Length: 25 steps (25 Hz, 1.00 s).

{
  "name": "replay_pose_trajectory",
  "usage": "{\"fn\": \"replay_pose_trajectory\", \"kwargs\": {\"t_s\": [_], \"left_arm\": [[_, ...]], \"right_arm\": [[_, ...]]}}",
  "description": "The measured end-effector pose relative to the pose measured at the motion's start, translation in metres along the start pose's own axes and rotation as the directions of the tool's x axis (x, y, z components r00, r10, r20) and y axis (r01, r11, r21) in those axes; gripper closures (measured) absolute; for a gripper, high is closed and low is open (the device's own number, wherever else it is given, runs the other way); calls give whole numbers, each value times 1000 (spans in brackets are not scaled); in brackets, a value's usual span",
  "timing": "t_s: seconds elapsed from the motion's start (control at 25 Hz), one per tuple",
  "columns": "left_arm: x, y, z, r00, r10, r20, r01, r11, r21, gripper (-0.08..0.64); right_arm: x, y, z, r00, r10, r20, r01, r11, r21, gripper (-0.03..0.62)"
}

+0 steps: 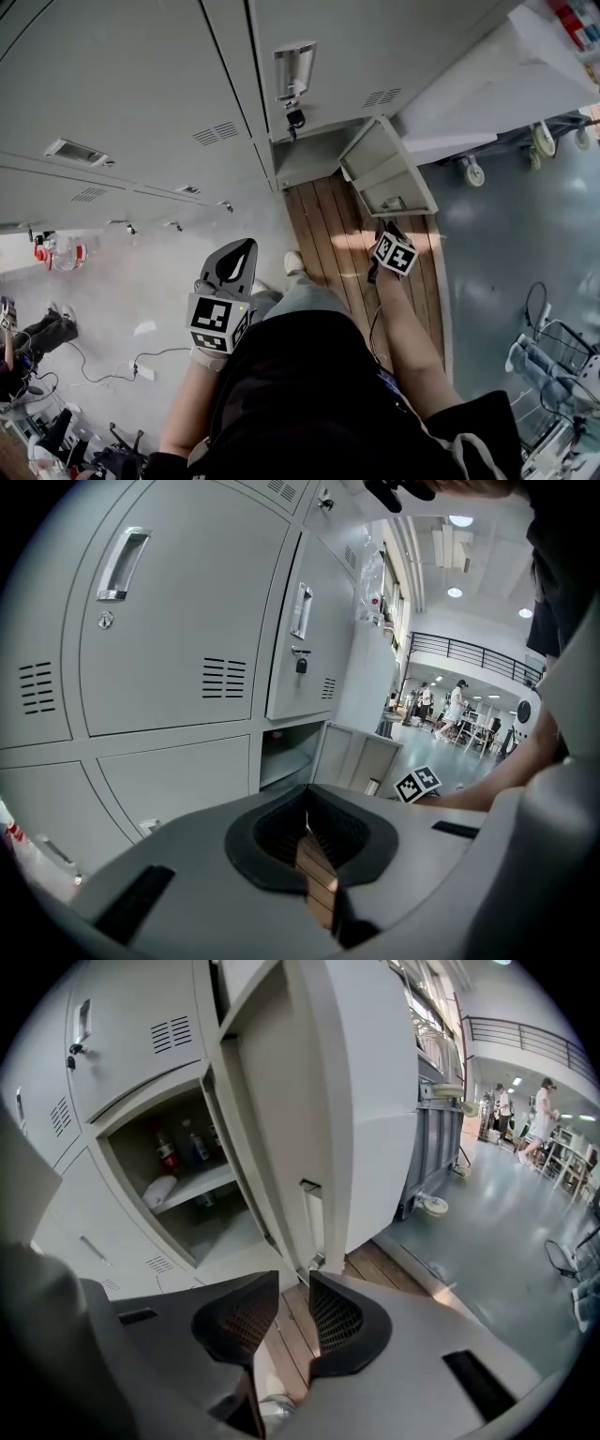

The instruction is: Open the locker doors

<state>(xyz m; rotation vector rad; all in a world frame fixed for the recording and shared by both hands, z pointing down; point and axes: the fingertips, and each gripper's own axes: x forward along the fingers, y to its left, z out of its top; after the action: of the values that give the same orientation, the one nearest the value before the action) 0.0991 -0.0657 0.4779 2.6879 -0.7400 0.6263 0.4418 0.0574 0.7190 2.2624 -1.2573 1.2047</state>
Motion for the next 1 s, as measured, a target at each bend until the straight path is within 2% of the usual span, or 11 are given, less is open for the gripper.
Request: {"fn": "replay_pose_trajectory", "kwargs": {"t_s": [0.12, 0.24, 0.36, 0.48, 0.6, 0.72, 1.0], "left_arm": [[-9, 7, -1, 1000, 9, 11, -9, 1000, -4, 540], [-19, 16, -3, 1000, 17, 14, -16, 1000, -12, 540], [-31, 27, -6, 999, 34, 21, -33, 999, -28, 540], [-41, 40, -5, 997, 64, 42, -62, 997, -49, 540], [-55, 53, -6, 994, 92, 54, -88, 994, -64, 540], [-69, 65, -8, 991, 114, 66, -109, 991, -84, 540], [-102, 93, -6, 976, 177, 129, -161, 979, -124, 541]], "right_arm": [[-10, 23, -5, 999, 10, -40, -12, 999, -35, 514], [-20, 57, -3, 997, 58, -43, -61, 995, -73, 545], [-30, 104, 3, 987, 155, -35, -158, 979, -129, 560], [-42, 155, 12, 961, 273, -50, -278, 945, -171, 565], [-64, 210, 21, 919, 388, -65, -392, 894, -216, 565], [-91, 262, 31, 876, 478, -69, -476, 829, -293, 565], [-159, 354, 56, 776, 629, -51, -579, 678, -453, 565]]}}
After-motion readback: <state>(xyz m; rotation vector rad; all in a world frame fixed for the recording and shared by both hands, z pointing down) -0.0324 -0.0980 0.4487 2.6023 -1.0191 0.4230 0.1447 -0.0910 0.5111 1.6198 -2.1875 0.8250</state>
